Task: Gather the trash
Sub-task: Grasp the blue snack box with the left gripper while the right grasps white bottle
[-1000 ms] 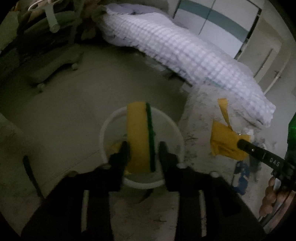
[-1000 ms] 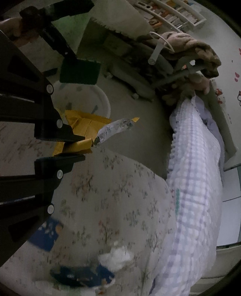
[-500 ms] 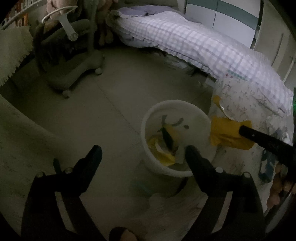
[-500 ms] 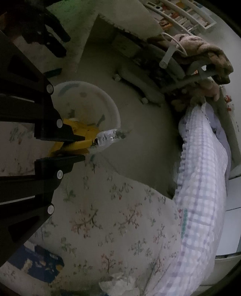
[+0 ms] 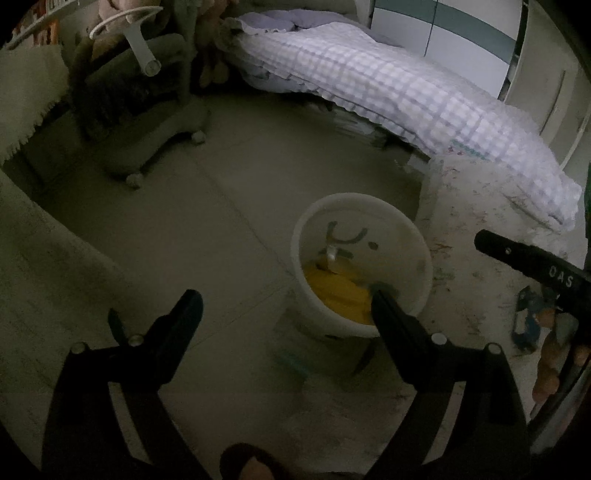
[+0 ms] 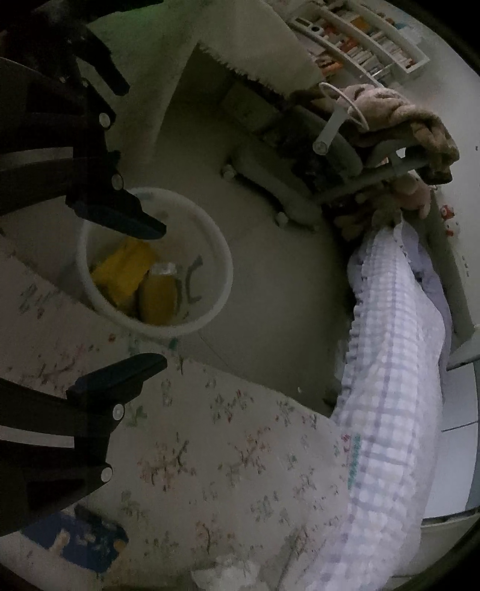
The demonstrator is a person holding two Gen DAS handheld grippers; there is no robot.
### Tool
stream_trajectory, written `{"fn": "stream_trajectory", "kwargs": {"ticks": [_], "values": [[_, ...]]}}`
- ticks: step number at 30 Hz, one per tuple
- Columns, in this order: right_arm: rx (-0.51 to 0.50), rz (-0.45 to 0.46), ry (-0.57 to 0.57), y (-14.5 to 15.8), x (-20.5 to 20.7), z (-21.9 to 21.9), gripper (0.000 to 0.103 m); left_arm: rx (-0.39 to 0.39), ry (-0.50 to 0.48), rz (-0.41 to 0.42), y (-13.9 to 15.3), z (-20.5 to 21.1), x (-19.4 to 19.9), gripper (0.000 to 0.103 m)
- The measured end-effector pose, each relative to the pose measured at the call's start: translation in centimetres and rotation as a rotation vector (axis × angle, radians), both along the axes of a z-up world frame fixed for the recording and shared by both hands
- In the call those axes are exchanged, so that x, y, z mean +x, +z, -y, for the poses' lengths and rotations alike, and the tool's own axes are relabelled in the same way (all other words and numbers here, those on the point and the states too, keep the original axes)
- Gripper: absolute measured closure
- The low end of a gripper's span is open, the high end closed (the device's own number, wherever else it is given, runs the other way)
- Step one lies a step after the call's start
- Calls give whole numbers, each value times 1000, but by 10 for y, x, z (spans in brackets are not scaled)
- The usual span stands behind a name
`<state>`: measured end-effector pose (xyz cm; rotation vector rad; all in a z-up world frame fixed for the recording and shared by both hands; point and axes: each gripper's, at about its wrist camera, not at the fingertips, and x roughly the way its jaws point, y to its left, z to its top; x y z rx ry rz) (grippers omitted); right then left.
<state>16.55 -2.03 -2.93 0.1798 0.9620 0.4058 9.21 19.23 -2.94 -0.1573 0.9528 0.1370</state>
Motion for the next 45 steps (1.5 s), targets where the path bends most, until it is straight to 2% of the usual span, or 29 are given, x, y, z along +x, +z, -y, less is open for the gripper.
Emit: {"fn": "stream_trajectory", "kwargs": {"ticks": [8,20,25,33,45], "values": [[-94,38,-36,22,-18,49,34,-27,-58,-1,6,29,1,11],[-248,75,-149,33,-48,160,32,-58,-178,3,14,98,0,11],[-267,61,-207,30,-60,207,30,-69,-242,0,14,135,1,11],[-297,28,-298,18,-75,275,28,-28,-371,-33,0,198,4,11],[-285,-36,-396,2,-85,338,27,-35,-509,-102,-29,278,12,11]]}}
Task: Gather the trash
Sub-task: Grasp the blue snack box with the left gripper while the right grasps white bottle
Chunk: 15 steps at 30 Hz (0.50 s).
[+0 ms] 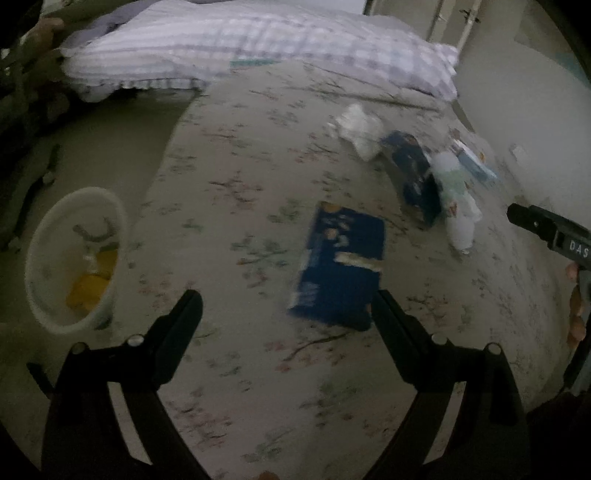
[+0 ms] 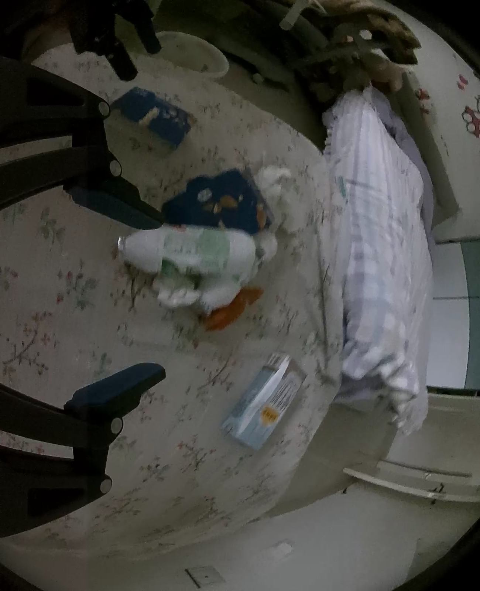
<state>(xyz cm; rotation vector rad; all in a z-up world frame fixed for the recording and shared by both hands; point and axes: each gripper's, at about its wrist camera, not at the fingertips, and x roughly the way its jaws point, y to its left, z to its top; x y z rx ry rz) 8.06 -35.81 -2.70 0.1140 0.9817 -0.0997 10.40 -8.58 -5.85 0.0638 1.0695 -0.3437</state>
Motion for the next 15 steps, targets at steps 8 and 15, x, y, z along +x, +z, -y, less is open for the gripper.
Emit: {"fn": "stream_trajectory", "kwargs": {"ticks": [8,15], "values": [[37,-27,-38,-14,7,15,27,25,-69,-4,-13,33,8,17],[78,-28,-15,-18,16,8,27,36,-75,-52,-25,41,17,39]]}}
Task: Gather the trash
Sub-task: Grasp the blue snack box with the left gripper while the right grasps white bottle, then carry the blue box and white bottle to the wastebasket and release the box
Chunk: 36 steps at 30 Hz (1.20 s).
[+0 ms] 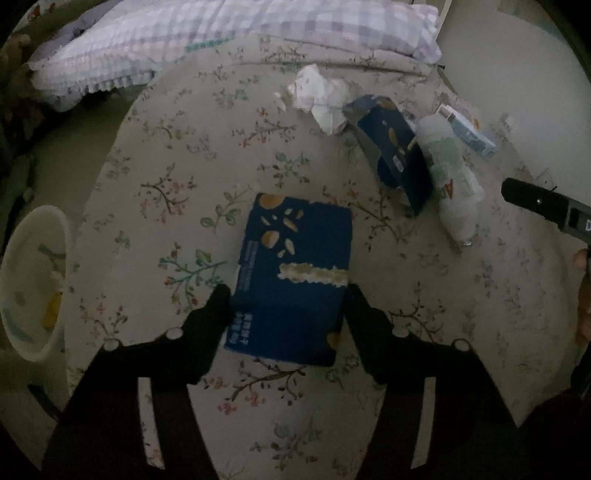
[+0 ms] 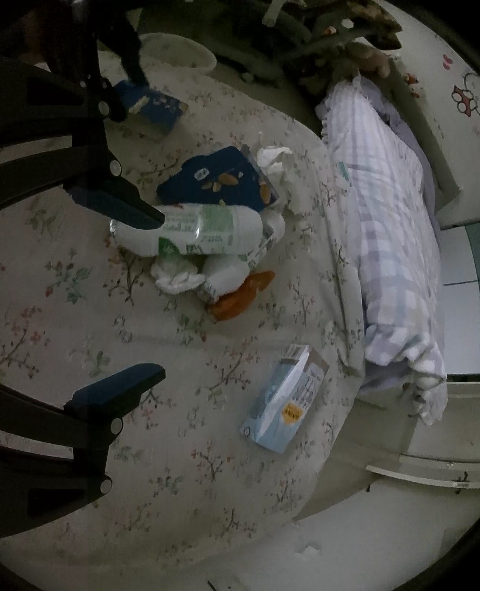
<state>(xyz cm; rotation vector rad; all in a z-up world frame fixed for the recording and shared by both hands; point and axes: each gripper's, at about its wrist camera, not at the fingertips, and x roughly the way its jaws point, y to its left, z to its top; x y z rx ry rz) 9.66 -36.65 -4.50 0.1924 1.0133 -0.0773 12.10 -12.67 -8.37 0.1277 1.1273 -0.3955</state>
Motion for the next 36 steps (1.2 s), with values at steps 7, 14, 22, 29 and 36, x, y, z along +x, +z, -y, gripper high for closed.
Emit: {"fn": "stream_trajectory", "kwargs": {"ticks": [7,14,22,29,36], "values": [[70,16,15,0,12,-10,31,-61,14,10,13,-4,2,40],[82,-33,39,-18,36,-24,47,-88,40,23,21,-14,5,40],[85,-100,24,-41,51,-28,69,-120,64,30,30,-34,7,40],[57,-62,21,-19,47,-35,71,-167,102,51,44,-62,5,40],[91,14,32,12,42,-57,71,-208,177,79,58,-108,4,40]]}}
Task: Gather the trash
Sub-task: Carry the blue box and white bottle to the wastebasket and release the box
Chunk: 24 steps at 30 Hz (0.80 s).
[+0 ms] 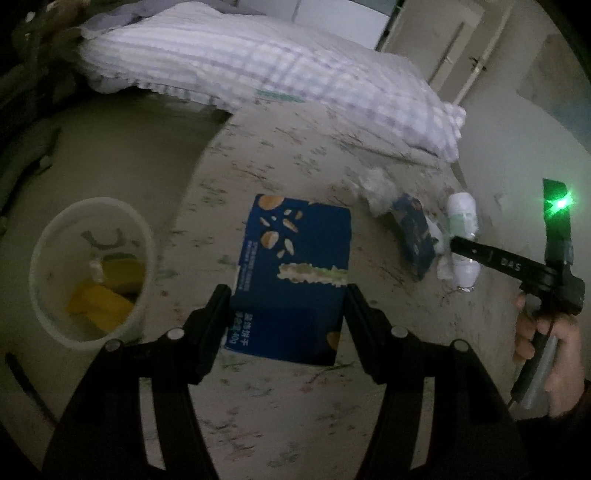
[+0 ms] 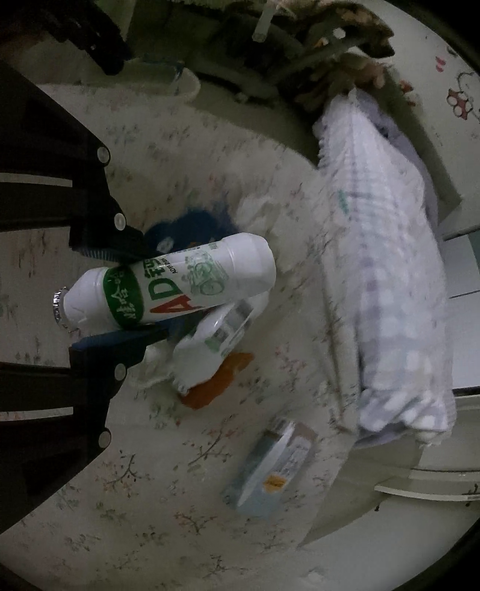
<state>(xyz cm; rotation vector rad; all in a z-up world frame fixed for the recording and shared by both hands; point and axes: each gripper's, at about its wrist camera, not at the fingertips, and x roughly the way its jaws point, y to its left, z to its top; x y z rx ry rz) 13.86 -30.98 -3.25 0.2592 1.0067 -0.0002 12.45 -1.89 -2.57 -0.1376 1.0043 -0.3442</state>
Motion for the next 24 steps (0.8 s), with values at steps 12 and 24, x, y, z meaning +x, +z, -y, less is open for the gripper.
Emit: {"fn": "stream_trajectory", "kwargs": {"ticks": [12,24], "values": [[36,52,138,19,15,-101,71,-35,207,8,3,-108,-3,40],[54,29,263,3,32,-193,71,-23,373,-58,-23,-168,12,40]]}}
